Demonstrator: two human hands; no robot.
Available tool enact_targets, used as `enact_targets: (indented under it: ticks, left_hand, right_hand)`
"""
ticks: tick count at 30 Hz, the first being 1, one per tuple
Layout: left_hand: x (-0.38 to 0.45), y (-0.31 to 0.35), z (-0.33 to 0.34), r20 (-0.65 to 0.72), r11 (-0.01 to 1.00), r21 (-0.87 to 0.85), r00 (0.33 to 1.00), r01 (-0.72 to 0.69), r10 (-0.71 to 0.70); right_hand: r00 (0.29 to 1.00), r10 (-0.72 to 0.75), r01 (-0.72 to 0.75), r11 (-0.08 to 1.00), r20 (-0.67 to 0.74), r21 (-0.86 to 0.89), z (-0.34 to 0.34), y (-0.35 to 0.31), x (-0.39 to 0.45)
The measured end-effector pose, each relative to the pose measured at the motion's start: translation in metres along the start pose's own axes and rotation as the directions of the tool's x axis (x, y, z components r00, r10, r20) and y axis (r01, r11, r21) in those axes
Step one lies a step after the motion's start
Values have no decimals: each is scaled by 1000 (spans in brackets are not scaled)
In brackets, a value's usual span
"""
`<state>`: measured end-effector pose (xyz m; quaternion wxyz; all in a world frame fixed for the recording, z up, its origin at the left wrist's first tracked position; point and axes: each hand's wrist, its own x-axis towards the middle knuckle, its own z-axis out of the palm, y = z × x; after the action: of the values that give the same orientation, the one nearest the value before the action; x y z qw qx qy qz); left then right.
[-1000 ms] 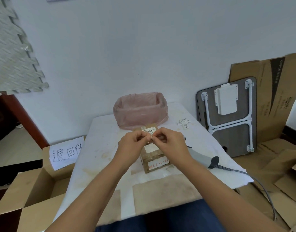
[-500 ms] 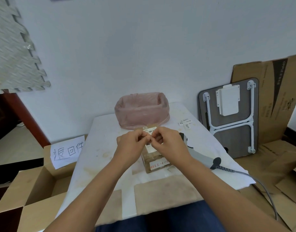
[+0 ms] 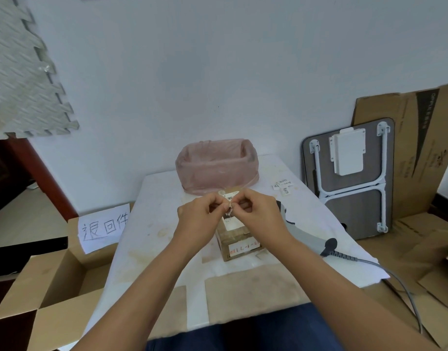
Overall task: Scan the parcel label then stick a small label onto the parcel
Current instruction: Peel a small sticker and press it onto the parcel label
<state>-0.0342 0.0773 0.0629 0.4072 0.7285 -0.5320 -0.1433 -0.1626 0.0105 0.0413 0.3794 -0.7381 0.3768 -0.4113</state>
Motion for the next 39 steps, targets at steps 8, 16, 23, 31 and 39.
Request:
enact_targets:
  ticks: [8, 16, 23, 31, 39]
  left_hand:
    - [2, 0, -1, 19, 999, -45, 1000, 7, -6]
    - [5, -1, -3, 32, 999, -45, 999, 15, -14]
    - [4, 0, -3, 35, 1000, -24, 999, 5, -4]
    - [4, -2, -11, -64, 997, -66, 997, -47, 43]
    - [5, -6, -10, -71, 996, -82, 997, -42, 36]
  right_hand:
    - [994, 105, -107, 961, 21, 257, -2, 1, 0]
    - [1000, -17, 15, 993, 16, 114, -3, -3, -2]
    - [991, -126, 130, 987, 43, -91, -4, -2, 0]
    - [995, 94, -84, 976, -43, 200, -5, 6, -5]
    - [989, 145, -136, 953, -13, 271, -5, 7, -6]
